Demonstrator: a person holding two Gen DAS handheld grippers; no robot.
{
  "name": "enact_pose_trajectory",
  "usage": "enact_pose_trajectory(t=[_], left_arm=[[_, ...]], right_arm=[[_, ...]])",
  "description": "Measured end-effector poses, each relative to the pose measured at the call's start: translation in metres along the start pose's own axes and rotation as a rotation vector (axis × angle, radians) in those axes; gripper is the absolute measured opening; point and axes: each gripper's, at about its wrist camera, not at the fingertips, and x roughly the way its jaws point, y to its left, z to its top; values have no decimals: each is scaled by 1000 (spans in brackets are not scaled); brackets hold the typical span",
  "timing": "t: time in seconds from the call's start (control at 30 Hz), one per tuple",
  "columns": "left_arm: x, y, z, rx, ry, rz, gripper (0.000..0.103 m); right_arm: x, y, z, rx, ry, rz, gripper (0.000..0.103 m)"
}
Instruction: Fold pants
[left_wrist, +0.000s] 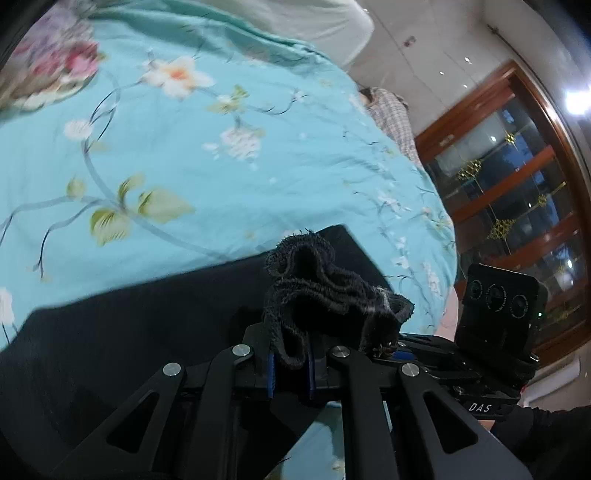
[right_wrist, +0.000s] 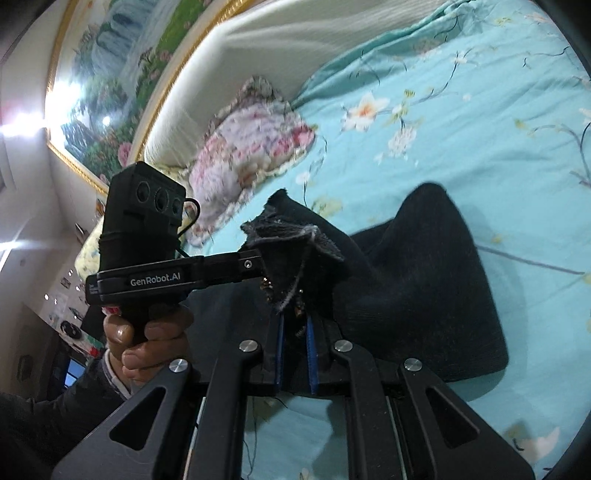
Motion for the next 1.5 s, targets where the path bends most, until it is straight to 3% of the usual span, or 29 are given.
enact_pose_trajectory(t=[0.27, 0.33, 0.47, 0.53, 1.27, 1.5], left_arm=[[-7, 23, -19, -86, -19, 34, 11], [-10, 24, -24, -91, -20, 71, 11], [-20, 24, -35, -112, -43, 125, 11], [-28, 27, -40, -136, -67, 142, 11], [-133, 78, -149, -584, -358, 243, 18], [-165, 82, -184, -652, -431, 308, 21]], right_arm=[[18, 8, -6, -50, 75, -58, 17], [21, 9, -8, -52, 87, -61, 22], [27, 15, -12, -74, 113, -63, 40], [29, 20, -14, -92, 120, -68, 44], [48, 69, 2, -176, 154, 28, 50], [67, 88, 5, -219, 190, 49, 51]])
